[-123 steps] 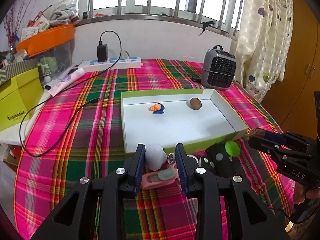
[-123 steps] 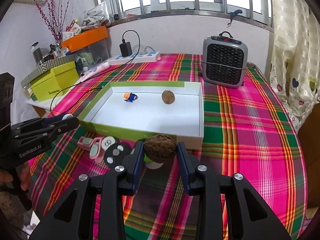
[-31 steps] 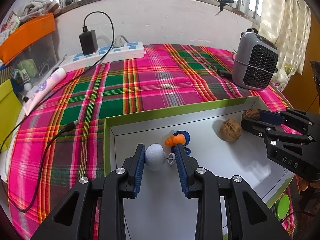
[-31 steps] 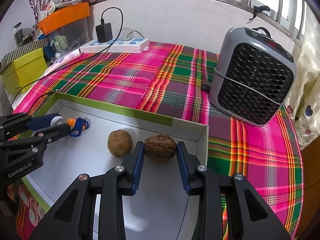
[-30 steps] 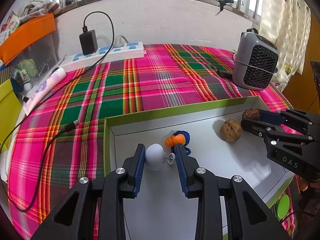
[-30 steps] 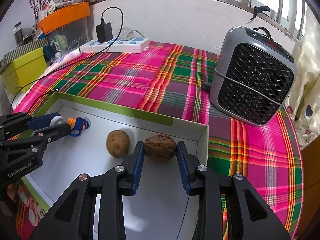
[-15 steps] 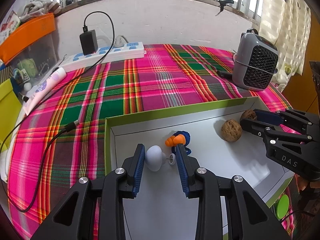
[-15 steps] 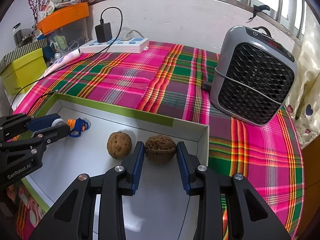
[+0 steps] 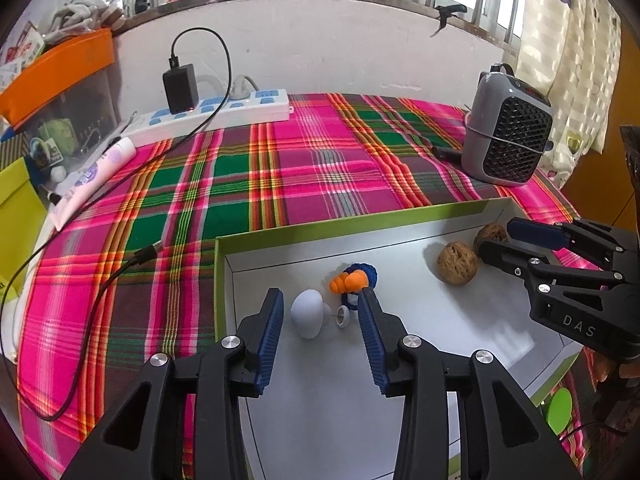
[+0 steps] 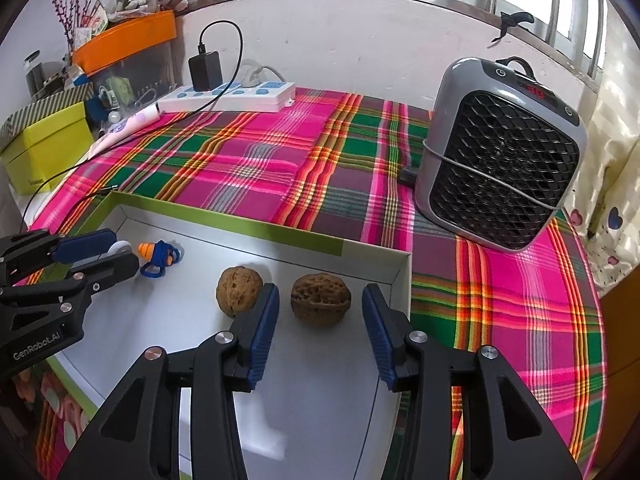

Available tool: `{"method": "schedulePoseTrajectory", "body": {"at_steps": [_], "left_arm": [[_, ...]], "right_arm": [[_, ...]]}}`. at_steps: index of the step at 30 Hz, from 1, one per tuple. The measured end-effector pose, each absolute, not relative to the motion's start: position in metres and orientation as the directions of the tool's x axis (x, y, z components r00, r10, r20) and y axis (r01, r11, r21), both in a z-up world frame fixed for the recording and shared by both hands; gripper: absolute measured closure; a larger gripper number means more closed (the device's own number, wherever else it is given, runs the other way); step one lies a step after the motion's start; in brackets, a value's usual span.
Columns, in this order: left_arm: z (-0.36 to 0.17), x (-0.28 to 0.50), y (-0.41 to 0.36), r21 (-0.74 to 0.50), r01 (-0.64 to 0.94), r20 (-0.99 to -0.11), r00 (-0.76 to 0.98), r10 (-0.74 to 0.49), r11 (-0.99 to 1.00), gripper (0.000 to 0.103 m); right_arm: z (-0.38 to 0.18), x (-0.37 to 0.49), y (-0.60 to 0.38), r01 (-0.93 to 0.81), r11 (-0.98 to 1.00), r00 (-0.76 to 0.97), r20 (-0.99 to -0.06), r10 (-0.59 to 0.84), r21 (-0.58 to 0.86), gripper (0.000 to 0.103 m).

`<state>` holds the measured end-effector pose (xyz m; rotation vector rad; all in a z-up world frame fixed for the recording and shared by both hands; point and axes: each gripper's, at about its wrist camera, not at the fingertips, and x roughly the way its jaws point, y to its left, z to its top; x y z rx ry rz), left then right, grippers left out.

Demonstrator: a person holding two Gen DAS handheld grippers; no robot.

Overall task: Organize objects
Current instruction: 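Lower and open the left gripper in the tray while the right releases the walnut, then withdraw both open grippers from the tray toward the items beside it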

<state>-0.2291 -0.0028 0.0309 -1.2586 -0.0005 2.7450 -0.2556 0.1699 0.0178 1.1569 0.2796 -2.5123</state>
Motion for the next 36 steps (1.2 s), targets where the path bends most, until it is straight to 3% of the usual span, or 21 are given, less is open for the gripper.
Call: {"method": "schedulePoseTrajectory", "body": {"at_steps": [36], "left_arm": [[0.059, -0.158, -0.009, -0.050, -0.090, -0.702, -0.705, 0.099, -0.995, 0.063]], "right_arm": [[0.043, -0.187, 0.173, 0.365, -0.931, -0.649, -0.709, -0.275, 0.027, 0.058]]}}
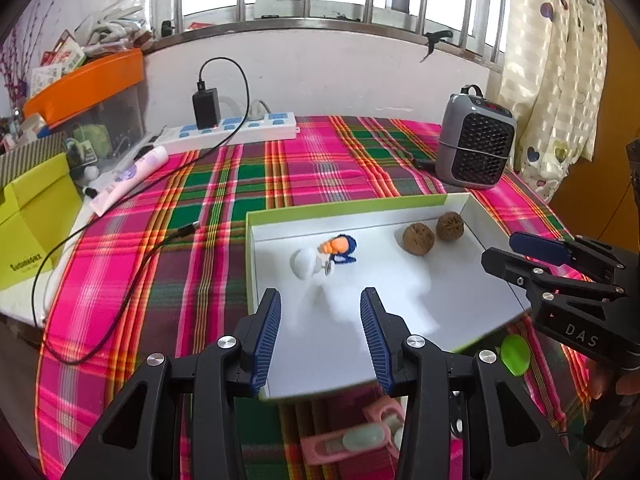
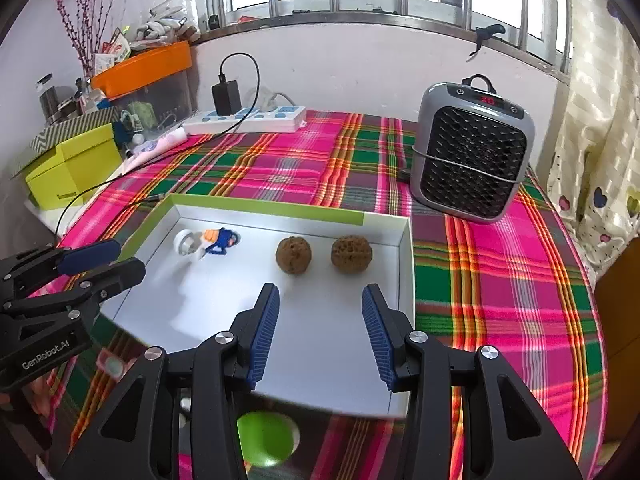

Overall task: Organize objects
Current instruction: 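Withdraw both open grippers from the tray toward the items beside it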

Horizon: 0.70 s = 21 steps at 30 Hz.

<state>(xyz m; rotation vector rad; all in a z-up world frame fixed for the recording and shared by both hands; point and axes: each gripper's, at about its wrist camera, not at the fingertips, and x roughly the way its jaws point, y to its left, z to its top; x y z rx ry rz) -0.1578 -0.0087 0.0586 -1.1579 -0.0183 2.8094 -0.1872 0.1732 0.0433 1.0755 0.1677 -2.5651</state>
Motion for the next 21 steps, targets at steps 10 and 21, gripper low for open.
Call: {"method": "schedulePoseTrajectory", "body": {"at_steps": [10, 21], "left_arm": [[0.063, -0.127, -0.011, -0.052, -0.085, -0.684, -0.723, 0.097, -0.995, 0.063], [0.062, -0.095, -0.009, -0.033, -0.078, -0.666, -0.742, 0.080, -0.996, 0.063]], "right_arm": [[0.050, -0.155, 0.179, 0.355, -0.933, -0.671, -0.682, -0.291, 0.049, 0.058], [0.050, -0.122, 0.182, 0.359, -0.931, -0.684, -0.661, -0.308, 0.061, 0.058]]}}
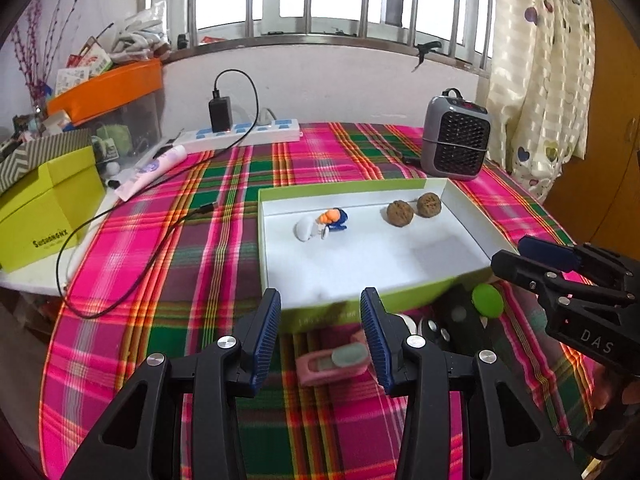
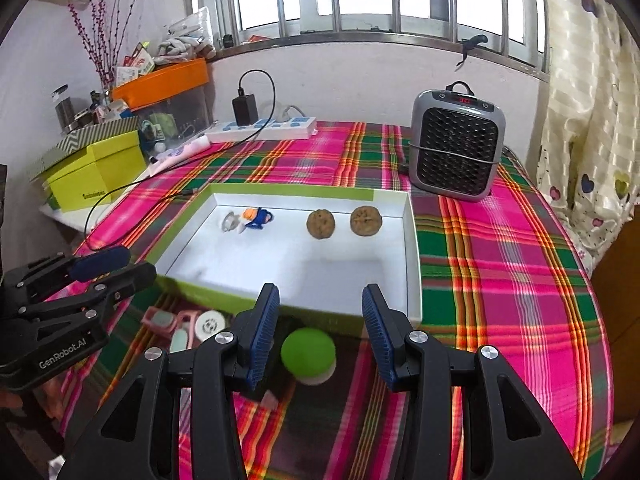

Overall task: Organize objects
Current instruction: 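Withdraw both open grippers from the tray toward the items beside it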

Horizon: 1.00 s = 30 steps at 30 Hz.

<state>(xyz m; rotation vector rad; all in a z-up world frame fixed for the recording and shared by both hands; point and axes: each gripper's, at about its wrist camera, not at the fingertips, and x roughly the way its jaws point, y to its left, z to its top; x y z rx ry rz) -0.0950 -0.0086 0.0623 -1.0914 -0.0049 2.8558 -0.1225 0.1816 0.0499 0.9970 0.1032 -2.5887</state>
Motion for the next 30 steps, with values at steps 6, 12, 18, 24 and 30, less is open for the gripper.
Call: {"method": "schedulePoseTrajectory", "body": {"at_steps": [6, 12, 18, 24, 30], "left_arm": [[0.058, -0.079, -0.009, -0.049, -0.077, -0.664, -0.742, 0.090, -0.996, 0.063], [0.052, -0.066, -0.006, -0.042, -0.084, -0.665, -0.741, 0.090, -0.996, 0.063], [0.045, -0.058, -0.008, -0.048, -0.083, -0.674, -0.733, 0.094, -0.995, 0.063], [0.039, -0.051, -0.007, -0.039, -0.083, -0.679, -0.729, 0.087, -0.996, 0.063], [0.031, -0.043, -0.006, -0.037, -0.087, -0.686, -0.722, 0.089, -0.996, 0.063]], "right_arm": [[0.049, -0.106, 0.182, 0.363, -0.930, -0.691, -0.651, -0.313, 0.061, 0.058], [0.044, -0.092, 0.182, 0.370, -0.926, -0.687, -0.648, -0.328, 0.076, 0.058], [0.038, -0.082, 0.184, 0.373, -0.924, -0.680, -0.653, -0.334, 0.084, 0.058], [0.032, -0.074, 0.185, 0.375, -0.922, -0.671, -0.658, -0.341, 0.095, 0.058], [0.025, -0.067, 0.184, 0.383, -0.918, -0.659, -0.665, -0.350, 0.103, 0.056]]}}
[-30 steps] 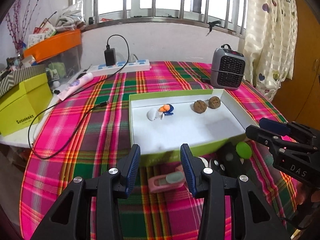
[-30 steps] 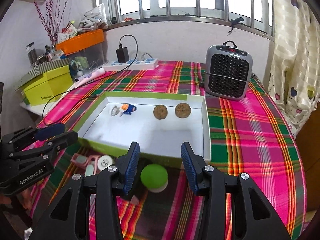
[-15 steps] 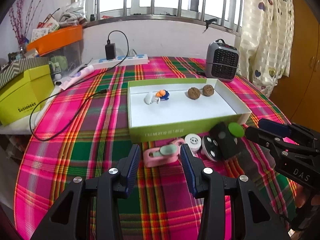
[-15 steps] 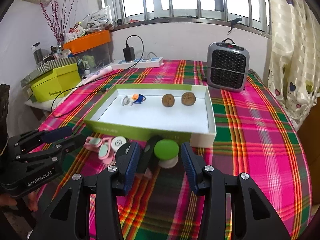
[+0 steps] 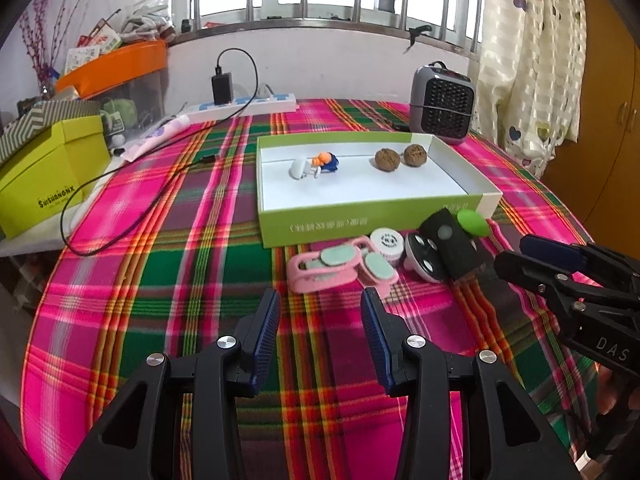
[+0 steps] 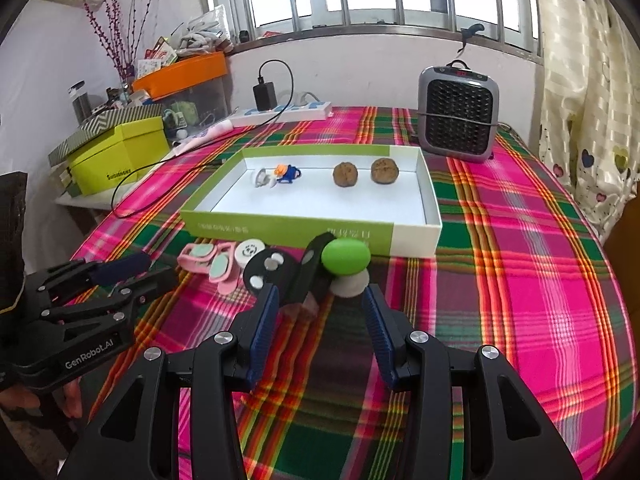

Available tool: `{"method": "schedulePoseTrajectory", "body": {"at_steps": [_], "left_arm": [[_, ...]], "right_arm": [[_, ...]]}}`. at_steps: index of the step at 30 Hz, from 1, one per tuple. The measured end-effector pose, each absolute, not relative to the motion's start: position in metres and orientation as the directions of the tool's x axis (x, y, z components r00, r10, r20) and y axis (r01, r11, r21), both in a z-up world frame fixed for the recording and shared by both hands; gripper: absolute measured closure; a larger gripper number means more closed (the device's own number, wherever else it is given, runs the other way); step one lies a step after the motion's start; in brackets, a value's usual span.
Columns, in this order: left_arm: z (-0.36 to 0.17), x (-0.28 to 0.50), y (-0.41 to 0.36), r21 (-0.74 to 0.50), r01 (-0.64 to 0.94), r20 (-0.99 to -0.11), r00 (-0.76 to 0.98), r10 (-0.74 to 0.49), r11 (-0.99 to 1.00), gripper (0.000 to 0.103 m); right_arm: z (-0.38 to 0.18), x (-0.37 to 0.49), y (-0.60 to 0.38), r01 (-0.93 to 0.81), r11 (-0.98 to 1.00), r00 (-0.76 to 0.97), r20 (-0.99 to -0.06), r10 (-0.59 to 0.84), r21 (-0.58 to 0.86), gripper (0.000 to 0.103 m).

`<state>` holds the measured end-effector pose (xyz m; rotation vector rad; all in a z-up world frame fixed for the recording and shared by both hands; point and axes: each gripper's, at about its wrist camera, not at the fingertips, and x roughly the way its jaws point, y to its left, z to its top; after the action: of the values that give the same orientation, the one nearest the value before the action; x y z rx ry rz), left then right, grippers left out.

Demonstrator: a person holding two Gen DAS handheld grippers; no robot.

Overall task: Organize objects
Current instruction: 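Withdraw both open grippers from the tray toward the items beside it, then move the left gripper down to the pink clip beside the tray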

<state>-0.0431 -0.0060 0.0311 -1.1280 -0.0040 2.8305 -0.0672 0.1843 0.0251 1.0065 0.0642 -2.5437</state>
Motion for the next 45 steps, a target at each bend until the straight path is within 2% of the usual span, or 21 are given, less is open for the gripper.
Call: {"method": "schedulePoseTrajectory", "body": {"at_steps": [12, 35, 45], "left_arm": [[0.016, -0.043, -0.006, -0.023, -0.082, -0.714, -0.696, 0.074, -0.996, 0.063], [0.013, -0.059, -0.019, -0.125, -0.120, -0.743, -0.647, 0.173, -0.985, 0.060], [0.021, -0.077, -0.016, -0.055, -0.176, -0.727, -0.667, 0.160, -0.983, 0.058]], "right_arm": [[0.011, -0.066, 0.185, 0.379, -0.919, -0.627, -0.699, -0.343, 0.111, 0.055], [0.000, -0.075, 0.188, 0.361, -0.927, -0.571, -0.761, -0.308, 0.104, 0.054], [0.000, -0.076, 0.189, 0.371, -0.922, -0.564, -0.761, -0.319, 0.111, 0.053]]}}
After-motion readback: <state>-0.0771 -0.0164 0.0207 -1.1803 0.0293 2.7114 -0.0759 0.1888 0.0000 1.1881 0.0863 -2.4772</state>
